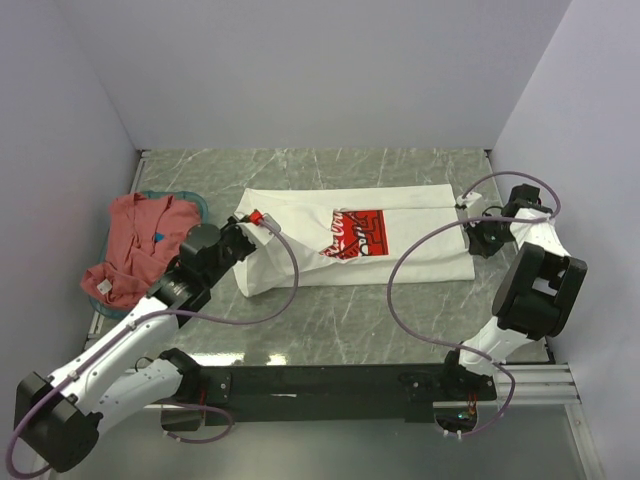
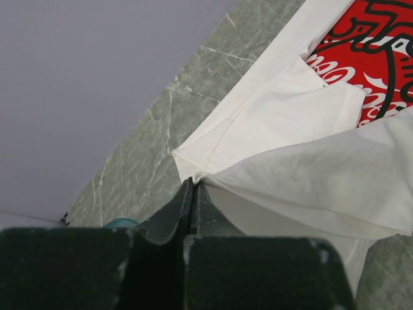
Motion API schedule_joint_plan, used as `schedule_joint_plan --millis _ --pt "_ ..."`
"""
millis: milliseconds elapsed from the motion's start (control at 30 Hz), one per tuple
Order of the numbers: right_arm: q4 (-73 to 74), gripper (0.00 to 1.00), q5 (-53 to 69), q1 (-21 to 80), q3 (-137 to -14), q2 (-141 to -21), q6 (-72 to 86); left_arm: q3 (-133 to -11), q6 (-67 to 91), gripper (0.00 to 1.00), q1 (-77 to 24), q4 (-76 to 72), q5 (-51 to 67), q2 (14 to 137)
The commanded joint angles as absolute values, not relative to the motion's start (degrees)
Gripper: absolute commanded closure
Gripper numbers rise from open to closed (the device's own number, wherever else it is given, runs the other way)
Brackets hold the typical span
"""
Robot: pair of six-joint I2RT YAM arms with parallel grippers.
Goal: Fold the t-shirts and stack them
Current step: Fold the tshirt
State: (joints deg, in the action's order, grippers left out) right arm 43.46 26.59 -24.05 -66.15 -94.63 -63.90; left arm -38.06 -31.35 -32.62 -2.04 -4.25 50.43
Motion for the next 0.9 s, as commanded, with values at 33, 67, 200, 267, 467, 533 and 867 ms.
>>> schedule_joint_plan --millis 33,67,200,267,467,533,867 --pt "42.01 1.0 27.77 -24.61 -70.48 -96.85 -61.88 -42.71 -34.19 1.0 -31.2 -5.8 -1.23 53.43" --pt "42.01 1.0 27.77 -24.61 -70.75 -97.29 -61.61 -43.15 -34.45 1.0 -30.94 -5.63 -1.06 54.05" --pt "42.1 1.0 27.77 -24.52 -72.07 -99.31 -60.91 -45.35 -35.51 0.99 -29.97 -5.18 0.61 56.86" --pt "42.45 1.0 28.04 -24.52 -72.51 -100.1 -60.91 -45.96 -35.68 1.0 -29.62 -5.36 1.14 58.44" --pt "42.01 1.0 27.34 -23.73 -74.26 -103.09 -59.42 -46.93 -35.86 1.0 -28.04 -6.33 2.28 61.26" --pt "41.49 1.0 26.81 -23.21 -74.88 -103.88 -58.71 -47.2 -35.95 1.0 -27.6 -6.42 2.63 62.05" --pt "40.34 1.0 24.44 -21.27 -77.25 -107.05 -55.99 -48.78 -36.21 1.0 -25.93 -7.21 3.43 66.0"
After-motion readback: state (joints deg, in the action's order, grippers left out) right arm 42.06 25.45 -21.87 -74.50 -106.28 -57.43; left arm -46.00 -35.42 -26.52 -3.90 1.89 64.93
